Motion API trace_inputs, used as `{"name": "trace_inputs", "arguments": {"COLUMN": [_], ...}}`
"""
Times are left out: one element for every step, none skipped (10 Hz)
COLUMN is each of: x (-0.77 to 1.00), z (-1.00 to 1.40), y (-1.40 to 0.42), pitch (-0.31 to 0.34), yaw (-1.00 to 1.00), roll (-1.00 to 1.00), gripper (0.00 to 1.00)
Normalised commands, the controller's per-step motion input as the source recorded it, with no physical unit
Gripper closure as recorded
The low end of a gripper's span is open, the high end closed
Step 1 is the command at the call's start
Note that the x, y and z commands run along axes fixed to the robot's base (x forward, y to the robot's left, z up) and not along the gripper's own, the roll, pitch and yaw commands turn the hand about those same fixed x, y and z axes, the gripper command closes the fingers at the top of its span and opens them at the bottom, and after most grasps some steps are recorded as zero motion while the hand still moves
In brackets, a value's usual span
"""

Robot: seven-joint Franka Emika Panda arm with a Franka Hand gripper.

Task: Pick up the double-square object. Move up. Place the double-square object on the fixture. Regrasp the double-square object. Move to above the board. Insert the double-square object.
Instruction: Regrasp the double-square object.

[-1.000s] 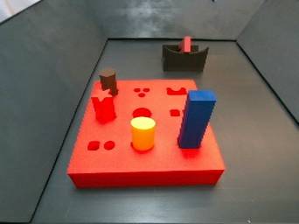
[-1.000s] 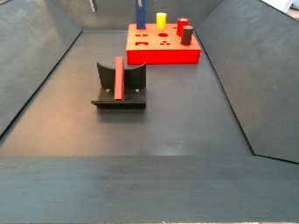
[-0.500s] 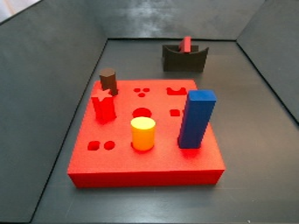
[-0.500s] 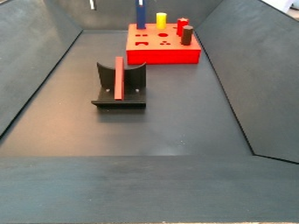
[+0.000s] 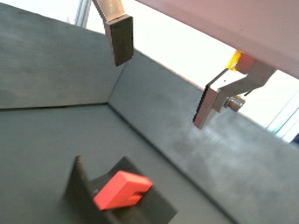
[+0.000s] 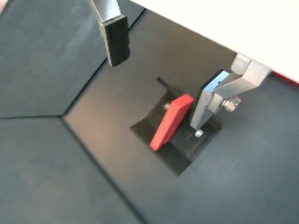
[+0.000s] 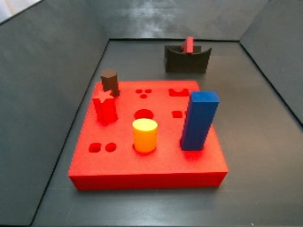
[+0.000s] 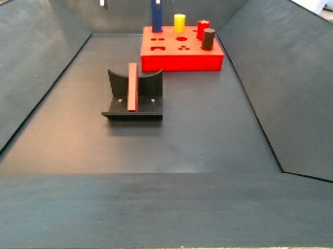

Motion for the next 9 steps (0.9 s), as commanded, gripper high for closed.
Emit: {"name": "trace_inputs", "arguments": {"x": [0.10,0.10,0.10,0.10,0.10,0.09,0.03,0.04,0.05], "z": [-0.02,-0.02,-0.02,-0.02,-0.01,-0.01,-1.00,-1.00,-1.00], "y": [-0.04,-0.04,-0.04,-0.04,-0.03,-0.03,0.07,0.07,0.06], "pitch": [0.137,0.159,0.154,0.135,0.119,0.102,0.120,0.087,0.066], "yaw": [0.08,0.10,0.12,0.15,0.16,0.17,0.07,0.08,0.10], "roll": [1.00,0.92,0.73,0.48,0.32,0.25,0.19,0.16,0.14], "gripper": [0.00,0.00,0.00,0.00,0.00,0.00,0.00,0.00,0.00]}}
